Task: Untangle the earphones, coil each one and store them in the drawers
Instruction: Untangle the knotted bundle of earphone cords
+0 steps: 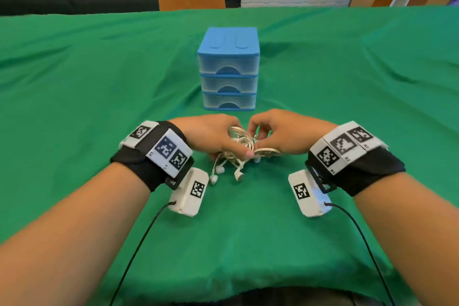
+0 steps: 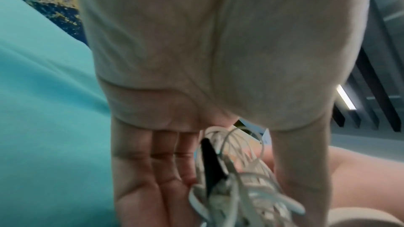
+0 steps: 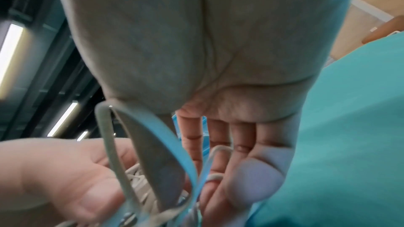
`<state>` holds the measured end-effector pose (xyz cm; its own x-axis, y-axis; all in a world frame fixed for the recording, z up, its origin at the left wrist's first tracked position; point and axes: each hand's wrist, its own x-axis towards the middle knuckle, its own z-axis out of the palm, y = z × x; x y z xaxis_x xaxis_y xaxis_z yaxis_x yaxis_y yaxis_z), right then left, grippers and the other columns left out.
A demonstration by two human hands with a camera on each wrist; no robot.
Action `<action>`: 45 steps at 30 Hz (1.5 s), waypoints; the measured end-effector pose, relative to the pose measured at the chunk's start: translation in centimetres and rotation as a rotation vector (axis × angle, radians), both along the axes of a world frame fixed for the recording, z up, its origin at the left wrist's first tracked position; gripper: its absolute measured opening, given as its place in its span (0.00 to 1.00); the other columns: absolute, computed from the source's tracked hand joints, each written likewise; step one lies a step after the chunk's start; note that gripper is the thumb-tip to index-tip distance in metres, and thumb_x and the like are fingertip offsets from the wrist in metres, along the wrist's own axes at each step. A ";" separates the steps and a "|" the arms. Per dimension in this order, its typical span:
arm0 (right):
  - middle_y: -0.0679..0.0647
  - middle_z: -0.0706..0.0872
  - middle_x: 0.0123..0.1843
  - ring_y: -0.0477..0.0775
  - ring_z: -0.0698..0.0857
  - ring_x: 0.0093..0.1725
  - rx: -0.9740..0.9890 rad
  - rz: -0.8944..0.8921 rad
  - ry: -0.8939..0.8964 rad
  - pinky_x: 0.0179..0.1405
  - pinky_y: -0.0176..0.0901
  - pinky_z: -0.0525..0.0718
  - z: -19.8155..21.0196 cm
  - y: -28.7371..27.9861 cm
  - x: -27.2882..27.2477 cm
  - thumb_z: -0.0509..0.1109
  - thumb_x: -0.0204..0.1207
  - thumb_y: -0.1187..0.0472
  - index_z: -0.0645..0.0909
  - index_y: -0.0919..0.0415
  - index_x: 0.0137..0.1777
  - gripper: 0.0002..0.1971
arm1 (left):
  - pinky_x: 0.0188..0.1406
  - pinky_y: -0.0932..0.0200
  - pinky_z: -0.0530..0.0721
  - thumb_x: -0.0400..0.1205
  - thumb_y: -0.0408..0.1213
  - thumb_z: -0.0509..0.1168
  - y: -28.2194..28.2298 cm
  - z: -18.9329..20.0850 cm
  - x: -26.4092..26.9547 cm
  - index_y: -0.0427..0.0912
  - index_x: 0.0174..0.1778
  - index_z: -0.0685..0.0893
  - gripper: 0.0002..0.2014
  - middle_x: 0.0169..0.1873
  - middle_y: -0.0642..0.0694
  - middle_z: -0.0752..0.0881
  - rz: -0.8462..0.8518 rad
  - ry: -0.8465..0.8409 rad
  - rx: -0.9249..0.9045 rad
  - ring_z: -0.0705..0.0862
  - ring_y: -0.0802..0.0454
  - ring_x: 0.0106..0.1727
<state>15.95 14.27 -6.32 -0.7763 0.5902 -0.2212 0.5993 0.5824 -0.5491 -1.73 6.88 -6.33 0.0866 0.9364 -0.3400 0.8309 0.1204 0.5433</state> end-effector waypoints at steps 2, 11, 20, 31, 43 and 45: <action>0.53 0.92 0.38 0.51 0.86 0.32 -0.045 -0.008 0.068 0.39 0.51 0.85 -0.1 0.9 -0.3 0.78 0.74 0.56 0.84 0.52 0.49 0.07 | 0.41 0.51 0.88 0.73 0.56 0.79 1.0 -0.4 -0.9 0.45 0.58 0.84 0.24 0.46 0.40 0.91 0.043 -0.121 0.020 0.88 0.50 0.40; 0.58 0.89 0.34 0.50 0.88 0.29 -0.183 -0.105 0.297 0.31 0.40 0.83 -0.4 2.2 -0.1 0.77 0.76 0.64 0.83 0.64 0.52 0.08 | 0.40 0.54 0.88 0.78 0.47 0.74 2.2 -1.1 -1.5 0.38 0.62 0.84 0.21 0.48 0.39 0.89 0.170 -0.572 0.040 0.87 0.48 0.44; 0.58 0.84 0.49 0.46 0.80 0.29 -0.104 -0.310 0.451 0.30 0.40 0.79 -0.8 2.6 1.2 0.78 0.75 0.64 0.80 0.58 0.53 0.11 | 0.40 0.53 0.87 0.82 0.41 0.71 1.7 -1.8 -1.5 0.40 0.60 0.85 0.13 0.46 0.43 0.89 0.224 -0.854 0.095 0.86 0.51 0.42; 0.64 0.78 0.30 0.56 0.69 0.33 -0.311 -0.188 0.571 0.31 0.42 0.62 -1.3 4.4 0.2 0.71 0.68 0.60 0.92 0.60 0.36 0.08 | 0.35 0.57 0.87 0.82 0.37 0.64 2.1 -3.8 -3.0 0.38 0.66 0.81 0.17 0.53 0.36 0.84 0.281 -1.232 0.227 0.85 0.49 0.43; 0.57 0.71 0.26 0.49 0.65 0.26 -0.386 -0.101 0.860 0.26 0.43 0.59 -2.1 4.1 0.7 0.78 0.67 0.57 0.78 0.67 0.34 0.14 | 0.31 0.54 0.88 0.83 0.37 0.68 2.6 -4.6 -2.6 0.37 0.60 0.79 0.12 0.44 0.39 0.88 0.496 -1.144 0.389 0.86 0.47 0.37; 0.54 0.77 0.25 0.49 0.70 0.23 -0.374 -0.068 0.777 0.23 0.38 0.67 -2.0 3.7 0.5 0.79 0.69 0.58 0.82 0.71 0.38 0.15 | 0.33 0.52 0.89 0.81 0.38 0.69 2.6 -4.6 -2.5 0.37 0.60 0.78 0.14 0.44 0.39 0.89 0.501 -1.133 0.401 0.87 0.47 0.37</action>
<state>16.45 17.99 -8.35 -0.7539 0.6350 0.1689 0.0011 0.2582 -0.9661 -4.20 9.49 -10.89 -0.2470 0.9690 0.0005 -0.1984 -0.0511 0.9788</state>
